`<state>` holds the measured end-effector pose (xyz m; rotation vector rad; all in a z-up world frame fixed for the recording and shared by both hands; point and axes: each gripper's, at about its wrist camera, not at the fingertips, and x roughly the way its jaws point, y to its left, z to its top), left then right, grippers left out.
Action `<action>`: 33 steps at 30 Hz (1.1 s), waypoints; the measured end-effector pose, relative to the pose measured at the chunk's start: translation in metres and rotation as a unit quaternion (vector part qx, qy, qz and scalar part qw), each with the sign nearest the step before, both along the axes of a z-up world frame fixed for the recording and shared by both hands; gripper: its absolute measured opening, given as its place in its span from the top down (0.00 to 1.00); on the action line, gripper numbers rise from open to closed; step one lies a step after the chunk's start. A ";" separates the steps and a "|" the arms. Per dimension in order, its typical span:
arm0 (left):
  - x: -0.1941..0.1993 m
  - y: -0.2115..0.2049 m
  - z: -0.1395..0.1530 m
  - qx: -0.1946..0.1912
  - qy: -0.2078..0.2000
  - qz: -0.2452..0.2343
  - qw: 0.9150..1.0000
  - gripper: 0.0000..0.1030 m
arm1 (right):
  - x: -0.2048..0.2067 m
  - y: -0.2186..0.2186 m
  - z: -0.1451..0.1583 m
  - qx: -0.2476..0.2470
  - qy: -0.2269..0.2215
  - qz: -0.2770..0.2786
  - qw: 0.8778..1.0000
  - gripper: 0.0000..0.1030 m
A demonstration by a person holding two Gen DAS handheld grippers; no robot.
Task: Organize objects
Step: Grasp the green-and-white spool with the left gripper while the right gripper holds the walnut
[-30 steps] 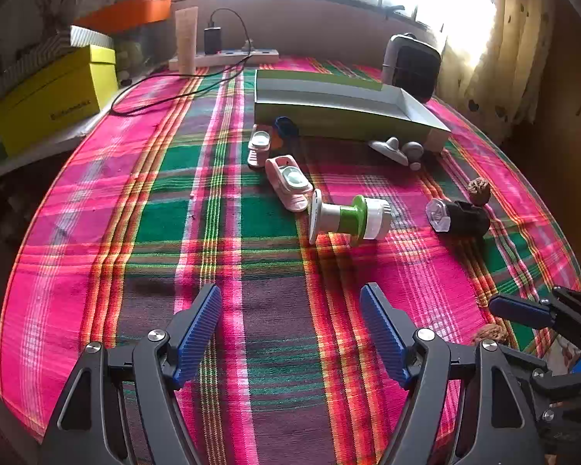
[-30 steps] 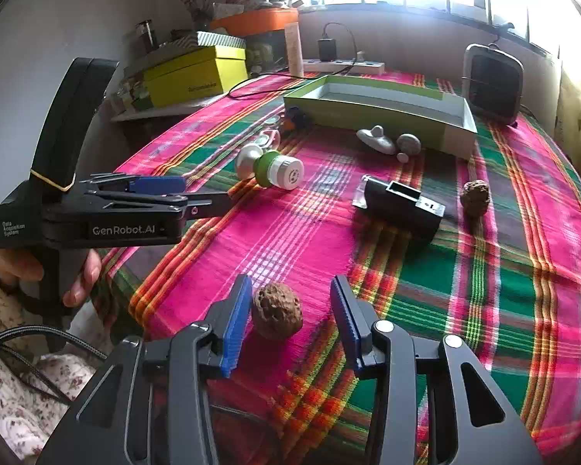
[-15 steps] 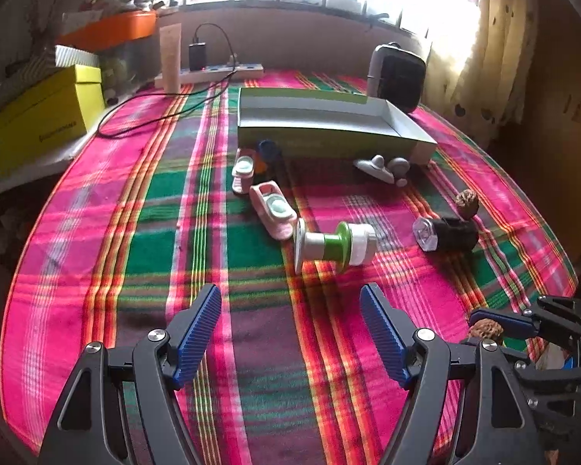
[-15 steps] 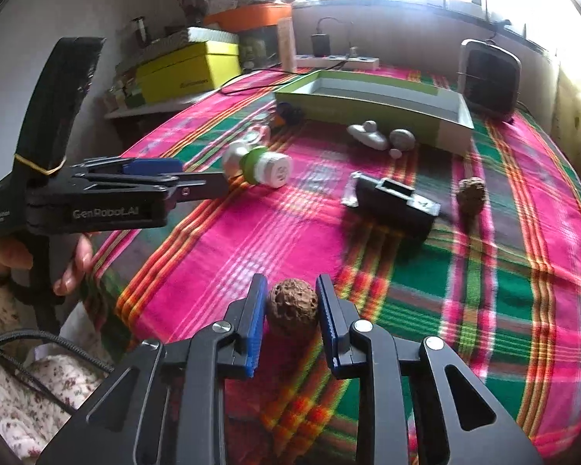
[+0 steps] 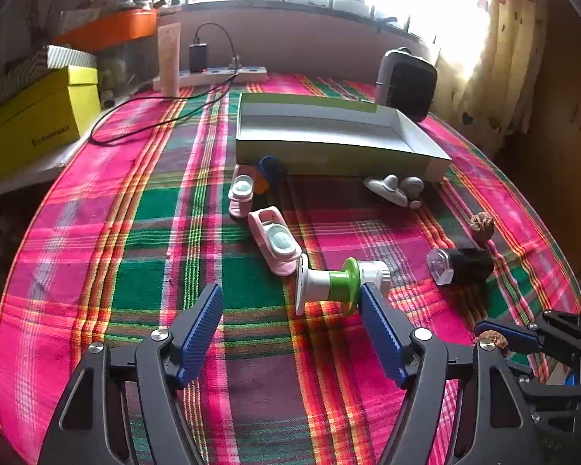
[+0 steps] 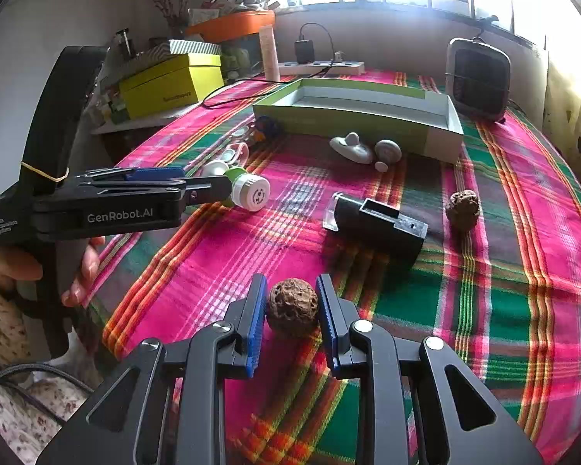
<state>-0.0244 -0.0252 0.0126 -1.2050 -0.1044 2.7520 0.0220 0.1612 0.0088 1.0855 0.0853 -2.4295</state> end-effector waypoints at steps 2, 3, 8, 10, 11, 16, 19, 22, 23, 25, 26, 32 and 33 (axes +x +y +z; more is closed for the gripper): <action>0.000 0.000 0.001 -0.001 0.001 -0.001 1.000 0.31 | -0.002 0.000 0.000 0.000 0.000 0.000 1.000 0.74; -0.001 0.000 0.001 -0.001 0.002 -0.001 1.000 0.31 | -0.002 0.000 0.000 0.000 0.000 0.000 1.000 0.74; -0.001 -0.001 0.002 0.000 0.003 0.002 1.000 0.35 | -0.009 -0.002 0.000 -0.004 -0.002 0.001 1.000 0.74; -0.003 -0.001 0.000 0.002 0.000 0.000 1.000 0.37 | -0.010 -0.004 0.000 -0.003 -0.002 0.001 1.000 0.74; -0.005 -0.001 -0.001 0.004 -0.002 -0.001 1.000 0.39 | -0.011 -0.004 0.000 -0.003 -0.003 0.001 1.000 0.74; -0.011 0.003 -0.003 0.007 0.001 -0.002 1.000 0.45 | -0.012 -0.006 -0.002 -0.004 -0.004 0.000 1.000 0.74; -0.015 0.004 -0.003 0.005 0.001 -0.003 1.000 0.46 | -0.013 -0.006 -0.001 -0.004 -0.004 -0.002 1.000 0.74; -0.018 0.004 -0.004 0.010 -0.002 -0.003 1.000 0.49 | -0.014 -0.005 -0.002 -0.005 -0.004 -0.007 1.000 0.74; -0.019 0.005 -0.005 0.010 -0.003 -0.003 1.000 0.51 | -0.015 -0.004 -0.002 -0.005 -0.004 -0.008 1.000 0.74; -0.019 0.005 -0.007 0.011 -0.004 -0.003 1.000 0.57 | -0.015 -0.003 -0.002 -0.005 -0.004 -0.010 1.000 0.74; -0.020 0.006 -0.007 0.012 -0.005 -0.004 1.000 0.59 | -0.016 -0.003 -0.002 -0.006 -0.004 -0.010 1.000 0.74; -0.021 0.007 -0.007 0.017 0.000 -0.009 1.000 0.68 | -0.017 -0.002 -0.003 -0.007 -0.002 -0.011 1.000 0.74; -0.021 0.007 -0.007 0.018 -0.001 -0.009 1.000 0.68 | -0.017 -0.002 -0.003 -0.008 -0.002 -0.011 1.000 0.74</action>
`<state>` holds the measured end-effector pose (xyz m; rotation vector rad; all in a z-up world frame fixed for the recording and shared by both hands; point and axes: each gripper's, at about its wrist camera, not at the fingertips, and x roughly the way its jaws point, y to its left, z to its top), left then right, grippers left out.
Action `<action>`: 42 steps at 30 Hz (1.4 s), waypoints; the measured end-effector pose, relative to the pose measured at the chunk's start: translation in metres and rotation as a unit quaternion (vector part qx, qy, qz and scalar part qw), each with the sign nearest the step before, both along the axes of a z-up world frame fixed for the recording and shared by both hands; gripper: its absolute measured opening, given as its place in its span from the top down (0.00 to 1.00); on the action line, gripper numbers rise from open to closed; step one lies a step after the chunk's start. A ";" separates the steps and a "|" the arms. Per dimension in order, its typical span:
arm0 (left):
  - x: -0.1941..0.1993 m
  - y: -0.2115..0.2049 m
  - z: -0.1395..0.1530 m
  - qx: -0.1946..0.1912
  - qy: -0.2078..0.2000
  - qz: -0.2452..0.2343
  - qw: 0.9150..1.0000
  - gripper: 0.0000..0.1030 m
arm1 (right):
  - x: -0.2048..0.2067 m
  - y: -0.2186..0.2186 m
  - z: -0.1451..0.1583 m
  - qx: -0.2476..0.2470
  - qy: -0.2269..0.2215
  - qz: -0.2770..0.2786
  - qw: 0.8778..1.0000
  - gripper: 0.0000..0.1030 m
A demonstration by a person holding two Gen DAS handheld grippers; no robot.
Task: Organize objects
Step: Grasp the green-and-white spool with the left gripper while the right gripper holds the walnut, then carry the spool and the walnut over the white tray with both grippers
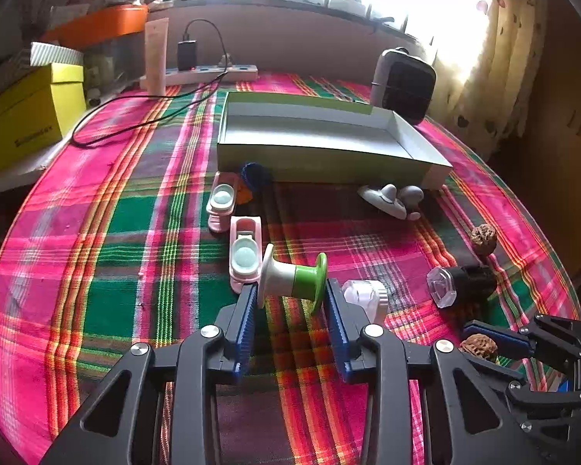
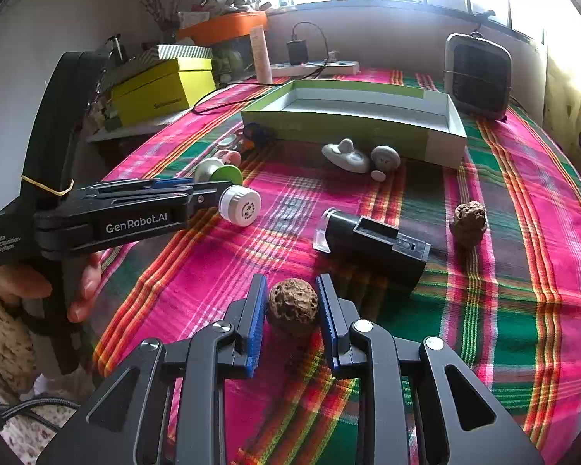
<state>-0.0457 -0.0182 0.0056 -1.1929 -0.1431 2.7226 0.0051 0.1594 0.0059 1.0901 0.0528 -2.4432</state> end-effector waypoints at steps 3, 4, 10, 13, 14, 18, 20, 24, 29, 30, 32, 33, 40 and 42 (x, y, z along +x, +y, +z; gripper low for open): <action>0.000 0.000 0.000 0.000 0.000 0.001 1.000 0.69 | 0.000 0.000 0.000 -0.001 0.000 0.000 1.000 0.74; 0.000 -0.001 0.001 0.002 -0.001 0.001 1.000 0.69 | 0.000 0.000 0.000 -0.002 0.000 0.001 1.000 0.74; 0.003 0.000 0.002 0.003 -0.001 -0.001 1.000 0.69 | 0.000 0.000 0.000 -0.002 0.001 -0.001 1.000 0.74; 0.003 0.000 0.003 0.001 0.000 0.000 1.000 0.69 | -0.001 0.001 0.000 -0.004 0.001 -0.003 1.000 0.74; 0.004 0.001 0.003 0.000 0.001 0.001 1.000 0.69 | -0.001 0.001 0.000 -0.003 0.001 -0.003 1.000 0.74; 0.007 0.002 0.005 -0.001 0.005 0.001 1.000 0.69 | 0.000 0.001 0.000 -0.001 0.002 -0.004 1.000 0.74; 0.008 0.003 0.005 -0.003 0.006 0.001 1.000 0.69 | 0.000 0.002 0.000 -0.002 0.002 -0.005 1.000 0.74; 0.009 0.004 0.006 -0.005 0.006 0.002 1.000 0.69 | 0.000 0.002 0.000 -0.001 0.003 -0.005 1.000 0.74; 0.011 0.004 0.009 -0.008 0.012 0.002 1.000 0.69 | -0.001 0.003 0.002 0.001 0.006 -0.005 1.000 0.74; 0.011 0.003 0.010 -0.008 0.013 0.002 1.000 0.69 | -0.001 0.003 0.003 0.001 0.007 -0.005 1.000 0.74; 0.012 0.004 0.011 -0.008 0.013 0.003 1.000 0.69 | -0.002 0.003 0.006 0.002 0.010 -0.006 1.000 0.74; 0.012 0.003 0.012 -0.008 0.014 0.003 1.000 0.69 | -0.002 0.002 0.007 0.002 0.012 -0.006 1.000 0.74; 0.013 0.005 0.020 -0.010 0.024 0.001 1.000 0.69 | -0.009 0.000 0.016 0.000 0.022 -0.008 1.000 0.74; 0.012 0.005 0.023 -0.011 0.027 0.002 1.000 0.69 | -0.012 0.000 0.018 0.003 0.024 -0.009 1.000 0.74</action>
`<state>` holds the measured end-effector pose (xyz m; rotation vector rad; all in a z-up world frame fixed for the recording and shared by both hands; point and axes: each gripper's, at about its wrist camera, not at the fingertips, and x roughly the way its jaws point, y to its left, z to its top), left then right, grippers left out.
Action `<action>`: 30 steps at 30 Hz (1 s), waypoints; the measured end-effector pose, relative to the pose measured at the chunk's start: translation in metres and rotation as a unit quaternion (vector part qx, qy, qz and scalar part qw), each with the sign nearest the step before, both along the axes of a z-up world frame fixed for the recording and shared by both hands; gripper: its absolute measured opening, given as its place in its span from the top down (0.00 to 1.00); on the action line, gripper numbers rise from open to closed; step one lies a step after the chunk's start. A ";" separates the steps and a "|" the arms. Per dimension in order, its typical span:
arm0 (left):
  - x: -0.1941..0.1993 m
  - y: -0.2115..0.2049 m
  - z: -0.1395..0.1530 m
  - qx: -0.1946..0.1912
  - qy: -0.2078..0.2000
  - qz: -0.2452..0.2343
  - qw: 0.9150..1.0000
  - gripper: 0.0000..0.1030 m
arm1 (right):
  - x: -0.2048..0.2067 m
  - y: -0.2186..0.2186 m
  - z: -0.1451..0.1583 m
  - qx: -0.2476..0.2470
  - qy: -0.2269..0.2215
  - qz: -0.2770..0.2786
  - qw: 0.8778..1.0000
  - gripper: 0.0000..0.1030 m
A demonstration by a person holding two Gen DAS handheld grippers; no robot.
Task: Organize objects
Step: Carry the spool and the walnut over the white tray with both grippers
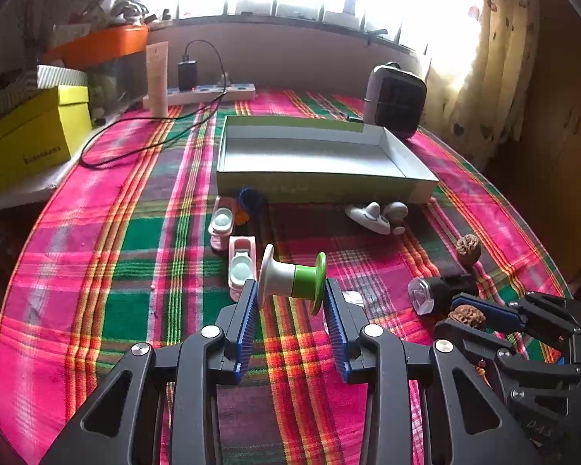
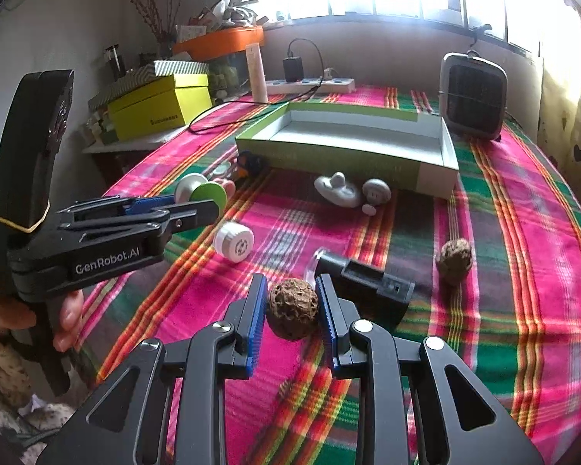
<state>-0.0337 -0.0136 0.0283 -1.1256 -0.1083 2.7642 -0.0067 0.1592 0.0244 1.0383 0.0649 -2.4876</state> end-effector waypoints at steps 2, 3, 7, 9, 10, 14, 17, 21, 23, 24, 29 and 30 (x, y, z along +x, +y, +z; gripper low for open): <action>0.000 0.000 0.002 0.000 0.003 -0.001 1.000 0.69 | -0.003 -0.001 0.003 0.000 0.003 0.000 1.000 0.74; -0.001 0.000 0.003 0.000 0.005 0.000 1.000 0.69 | -0.005 -0.001 0.004 0.001 0.004 -0.001 1.000 0.74; -0.005 0.000 0.008 -0.002 0.010 -0.001 1.000 0.69 | -0.014 -0.003 0.010 0.002 0.007 -0.006 1.000 0.74; -0.007 0.000 0.011 -0.002 0.013 0.001 1.000 0.69 | -0.019 -0.003 0.013 0.002 0.008 -0.008 1.000 0.74; -0.008 0.000 0.012 -0.002 0.015 0.001 1.000 0.69 | -0.022 -0.003 0.015 0.000 0.008 -0.010 1.000 0.74; -0.016 -0.001 0.017 -0.002 0.019 0.002 1.000 0.69 | -0.033 -0.006 0.022 -0.001 0.015 -0.012 1.000 0.74; -0.024 -0.002 0.018 0.001 0.020 0.002 1.000 0.69 | -0.044 -0.006 0.026 -0.002 0.016 -0.015 1.000 0.74; -0.034 -0.004 0.021 0.002 0.020 0.005 1.000 0.69 | -0.054 -0.009 0.030 -0.001 0.020 -0.013 1.000 0.74; -0.039 -0.005 0.022 0.001 0.020 0.005 1.000 0.69 | -0.060 -0.011 0.031 0.001 0.020 -0.013 1.000 0.74; -0.041 -0.005 0.022 0.002 0.021 0.006 1.000 0.69 | -0.062 -0.011 0.032 0.001 0.019 -0.013 1.000 0.74; -0.052 -0.007 0.025 0.001 0.022 0.007 1.000 0.69 | -0.075 -0.013 0.032 0.001 0.017 -0.013 1.000 0.74; -0.054 -0.008 0.025 0.001 0.021 0.008 1.000 0.69 | -0.078 -0.014 0.032 0.001 0.017 -0.013 1.000 0.74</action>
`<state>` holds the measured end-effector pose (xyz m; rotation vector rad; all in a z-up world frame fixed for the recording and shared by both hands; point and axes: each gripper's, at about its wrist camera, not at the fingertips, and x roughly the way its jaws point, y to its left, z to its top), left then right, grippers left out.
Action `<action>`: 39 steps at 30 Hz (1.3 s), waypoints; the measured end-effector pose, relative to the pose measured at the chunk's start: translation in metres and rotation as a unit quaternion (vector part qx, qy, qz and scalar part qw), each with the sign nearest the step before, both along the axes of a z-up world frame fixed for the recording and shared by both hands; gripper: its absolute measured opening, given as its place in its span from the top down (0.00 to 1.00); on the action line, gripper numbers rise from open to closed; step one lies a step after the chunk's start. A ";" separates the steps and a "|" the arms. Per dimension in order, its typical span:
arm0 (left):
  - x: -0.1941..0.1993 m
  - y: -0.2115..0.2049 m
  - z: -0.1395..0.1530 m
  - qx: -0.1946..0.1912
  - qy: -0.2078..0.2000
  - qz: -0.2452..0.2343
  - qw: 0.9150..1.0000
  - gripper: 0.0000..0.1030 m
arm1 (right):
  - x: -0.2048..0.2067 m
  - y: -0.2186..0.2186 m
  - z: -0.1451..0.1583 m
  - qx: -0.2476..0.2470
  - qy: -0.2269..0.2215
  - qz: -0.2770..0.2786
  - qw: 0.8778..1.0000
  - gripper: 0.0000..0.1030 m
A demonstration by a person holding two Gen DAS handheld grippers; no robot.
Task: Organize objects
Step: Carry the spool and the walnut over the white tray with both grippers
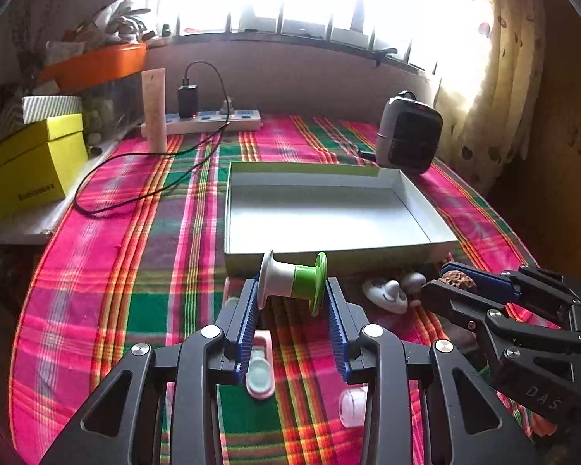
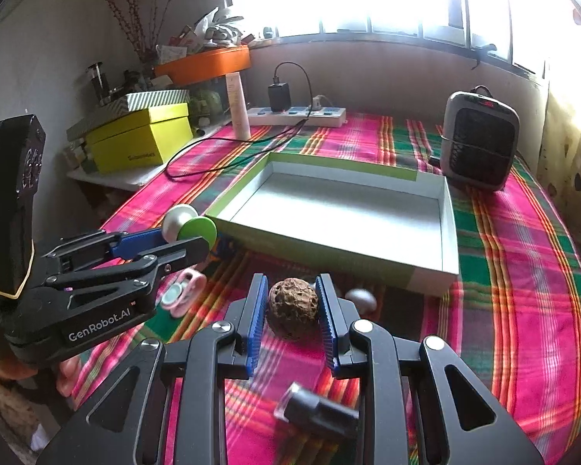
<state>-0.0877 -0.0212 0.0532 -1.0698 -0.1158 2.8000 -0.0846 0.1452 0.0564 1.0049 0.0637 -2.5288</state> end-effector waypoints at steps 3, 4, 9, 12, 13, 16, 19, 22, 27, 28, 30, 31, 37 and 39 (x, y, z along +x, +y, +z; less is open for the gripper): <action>-0.006 -0.001 0.001 -0.001 -0.001 0.002 1.000 0.69 | -0.006 -0.001 0.001 0.000 -0.001 0.001 1.000 0.74; -0.008 -0.002 0.001 0.001 -0.001 0.003 1.000 0.69 | -0.008 -0.002 0.002 0.001 -0.001 0.002 1.000 0.74; -0.016 -0.005 0.002 0.003 -0.001 0.008 1.000 0.69 | -0.018 -0.005 0.002 0.006 -0.003 0.005 1.000 0.74; -0.021 -0.005 0.004 0.002 -0.001 0.009 1.000 0.69 | -0.025 -0.007 0.002 0.006 -0.004 0.003 1.000 0.74; -0.023 -0.005 0.004 0.002 -0.001 0.009 1.000 0.69 | -0.027 -0.008 0.003 0.006 -0.005 0.003 1.000 0.74; -0.028 -0.006 0.006 0.001 0.000 0.008 1.000 0.69 | -0.032 -0.008 0.003 0.006 -0.006 0.003 1.000 0.74; -0.034 -0.006 0.007 0.002 0.001 0.009 1.000 0.69 | -0.042 -0.010 0.004 0.005 -0.010 0.000 1.000 0.74; -0.041 -0.006 0.007 0.001 0.001 0.008 1.000 0.69 | -0.052 -0.012 0.004 0.007 -0.014 0.001 1.000 0.74; -0.053 -0.007 0.007 0.004 0.000 0.008 1.000 0.69 | -0.072 -0.012 0.006 0.015 -0.015 0.000 1.000 0.74; -0.055 -0.008 0.006 0.004 -0.001 0.009 1.000 0.69 | -0.075 -0.012 0.006 0.017 -0.017 0.000 1.000 0.74; -0.061 -0.008 0.006 0.004 -0.003 0.009 1.000 0.69 | -0.082 -0.012 0.005 0.020 -0.020 -0.001 1.000 0.74; -0.063 -0.008 0.006 0.004 -0.003 0.010 1.000 0.69 | -0.085 -0.012 0.004 0.020 -0.022 -0.001 1.000 0.74; -0.078 -0.008 0.003 0.003 -0.007 0.010 1.000 0.69 | -0.104 -0.011 -0.002 0.017 -0.036 -0.009 0.999 0.74; -0.084 -0.008 0.001 0.003 -0.011 0.009 1.000 0.69 | -0.110 -0.011 -0.004 0.018 -0.040 -0.011 0.999 0.74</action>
